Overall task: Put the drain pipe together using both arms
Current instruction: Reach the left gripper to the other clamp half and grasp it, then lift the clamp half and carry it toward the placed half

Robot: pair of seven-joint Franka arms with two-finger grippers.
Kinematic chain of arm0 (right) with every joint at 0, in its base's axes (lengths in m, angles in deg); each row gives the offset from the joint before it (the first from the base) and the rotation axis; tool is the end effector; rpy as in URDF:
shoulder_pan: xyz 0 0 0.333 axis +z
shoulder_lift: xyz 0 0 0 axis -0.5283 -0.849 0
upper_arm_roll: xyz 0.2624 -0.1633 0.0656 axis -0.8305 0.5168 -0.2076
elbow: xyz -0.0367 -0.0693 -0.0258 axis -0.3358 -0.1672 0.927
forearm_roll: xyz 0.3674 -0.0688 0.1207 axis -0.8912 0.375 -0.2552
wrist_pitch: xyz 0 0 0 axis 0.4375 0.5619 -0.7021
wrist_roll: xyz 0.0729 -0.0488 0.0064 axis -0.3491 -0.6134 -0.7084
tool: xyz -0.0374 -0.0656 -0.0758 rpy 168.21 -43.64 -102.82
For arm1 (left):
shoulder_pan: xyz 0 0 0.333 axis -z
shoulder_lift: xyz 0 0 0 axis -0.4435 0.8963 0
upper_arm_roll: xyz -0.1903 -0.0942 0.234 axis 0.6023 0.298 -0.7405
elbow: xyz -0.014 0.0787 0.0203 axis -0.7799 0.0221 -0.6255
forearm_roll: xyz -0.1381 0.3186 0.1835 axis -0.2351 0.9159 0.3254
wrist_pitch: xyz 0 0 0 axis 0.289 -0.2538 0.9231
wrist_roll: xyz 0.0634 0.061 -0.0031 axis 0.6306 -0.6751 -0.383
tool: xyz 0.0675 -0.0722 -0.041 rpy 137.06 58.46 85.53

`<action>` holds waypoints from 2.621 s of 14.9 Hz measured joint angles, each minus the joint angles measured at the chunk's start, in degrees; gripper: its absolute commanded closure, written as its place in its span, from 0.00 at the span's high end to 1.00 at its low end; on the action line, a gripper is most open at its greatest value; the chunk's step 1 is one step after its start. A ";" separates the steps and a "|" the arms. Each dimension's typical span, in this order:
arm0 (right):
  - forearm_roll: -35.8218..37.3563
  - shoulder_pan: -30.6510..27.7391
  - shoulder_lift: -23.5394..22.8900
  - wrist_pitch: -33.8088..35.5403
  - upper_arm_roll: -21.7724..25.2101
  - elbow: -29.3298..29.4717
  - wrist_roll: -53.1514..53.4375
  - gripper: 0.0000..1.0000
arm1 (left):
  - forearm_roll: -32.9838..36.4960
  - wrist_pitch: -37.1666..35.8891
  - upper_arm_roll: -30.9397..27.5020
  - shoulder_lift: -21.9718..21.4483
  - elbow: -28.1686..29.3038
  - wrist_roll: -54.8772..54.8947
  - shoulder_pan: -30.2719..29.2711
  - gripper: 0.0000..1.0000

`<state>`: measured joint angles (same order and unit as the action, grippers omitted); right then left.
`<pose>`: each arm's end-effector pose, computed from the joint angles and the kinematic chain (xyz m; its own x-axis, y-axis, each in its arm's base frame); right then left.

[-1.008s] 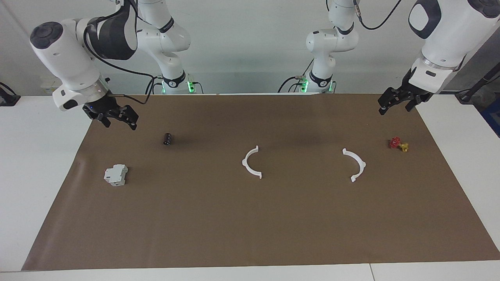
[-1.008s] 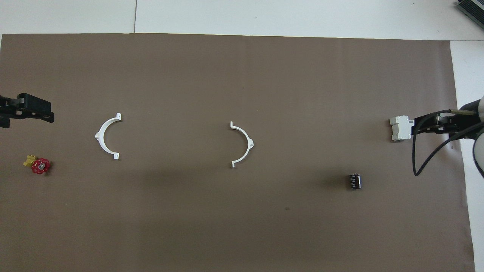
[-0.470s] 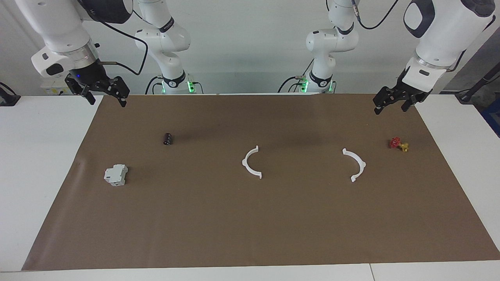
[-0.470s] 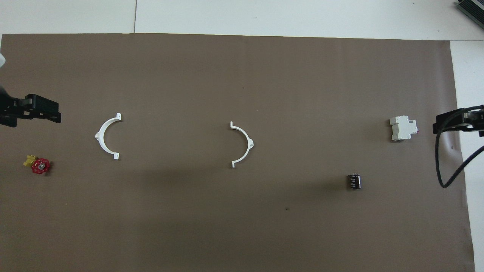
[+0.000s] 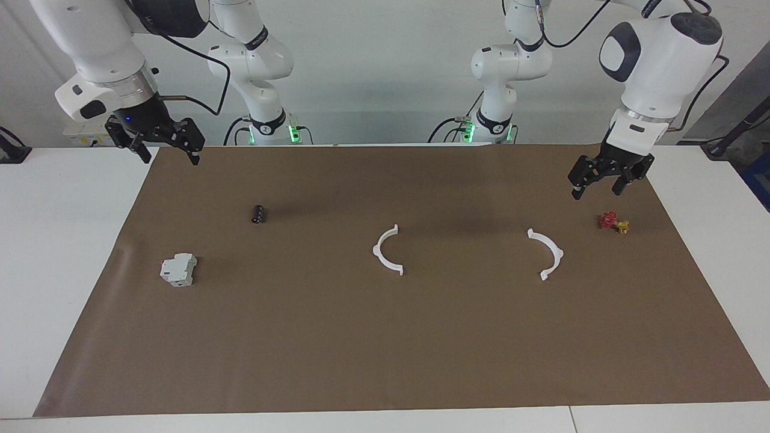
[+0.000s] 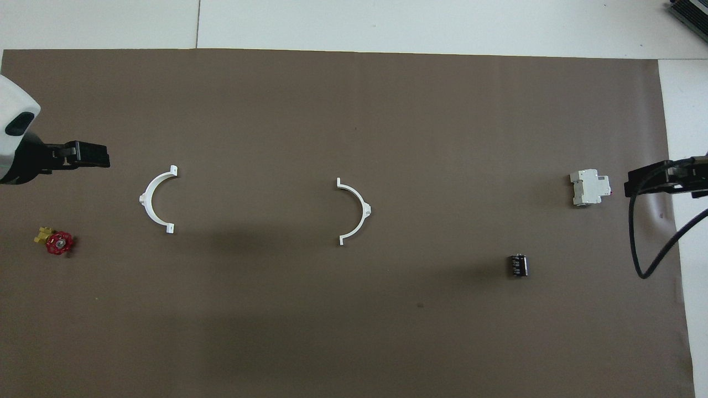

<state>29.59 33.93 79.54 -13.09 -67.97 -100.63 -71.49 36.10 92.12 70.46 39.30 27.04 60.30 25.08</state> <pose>0.5419 -0.0186 0.6247 0.9988 -0.0350 -0.0335 -0.0335 -0.9984 0.0454 0.5643 -0.0069 0.5261 0.9781 0.0724 0.1950 0.0710 -0.9974 0.0142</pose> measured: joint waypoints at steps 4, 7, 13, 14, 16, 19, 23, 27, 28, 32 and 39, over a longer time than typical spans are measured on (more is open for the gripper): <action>-0.04 0.26 0.00 0.02 -1.36 0.08 -0.03 1.00 | -0.01 16.28 -0.12 6.90 6.33 -1.13 -0.79 1.00; -0.04 0.42 0.00 0.02 -1.45 0.09 -0.99 1.00 | -0.02 21.37 0.14 11.85 6.29 -5.14 -0.66 1.00; -0.04 0.37 0.00 0.02 -1.41 0.09 -1.01 1.00 | -0.02 23.64 0.13 14.83 11.51 -13.62 -0.81 1.00; -0.04 0.32 0.00 0.02 -1.37 0.09 -1.01 1.00 | -0.02 23.37 0.14 14.76 11.78 -13.69 -0.78 1.00; -0.04 0.29 0.00 0.02 -1.34 0.09 -1.01 1.00 | -0.02 22.63 0.32 14.55 11.99 -13.91 -0.68 1.00; -0.04 0.28 0.00 0.02 -1.33 0.09 -1.01 1.00 | -0.02 20.47 0.47 14.08 12.03 -13.95 -0.61 1.00; -0.04 0.28 0.00 0.02 -1.33 0.09 -1.01 1.00 | -0.02 19.48 0.47 13.48 13.42 -13.95 -0.61 1.00; -0.04 0.17 0.00 0.02 -1.32 0.09 -1.01 1.00 | -0.02 19.63 0.47 13.04 14.94 -13.95 -0.61 1.00; -0.04 0.11 0.00 0.02 -1.32 0.09 -1.01 1.00 | -0.02 19.74 0.47 12.86 15.26 -13.94 -0.61 1.00; -0.04 0.06 0.00 0.02 -1.32 0.09 -1.01 1.00 | -0.02 23.45 0.70 12.22 17.99 -14.01 0.12 0.43; -0.04 0.06 0.00 0.02 -1.32 0.09 -1.01 1.00 | -0.02 26.06 0.69 11.25 20.14 -14.10 0.73 0.00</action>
<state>29.55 33.99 79.54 -13.07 -69.30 -100.54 -72.51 36.09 118.18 71.15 50.55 47.18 46.19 25.81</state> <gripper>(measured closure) 0.000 0.855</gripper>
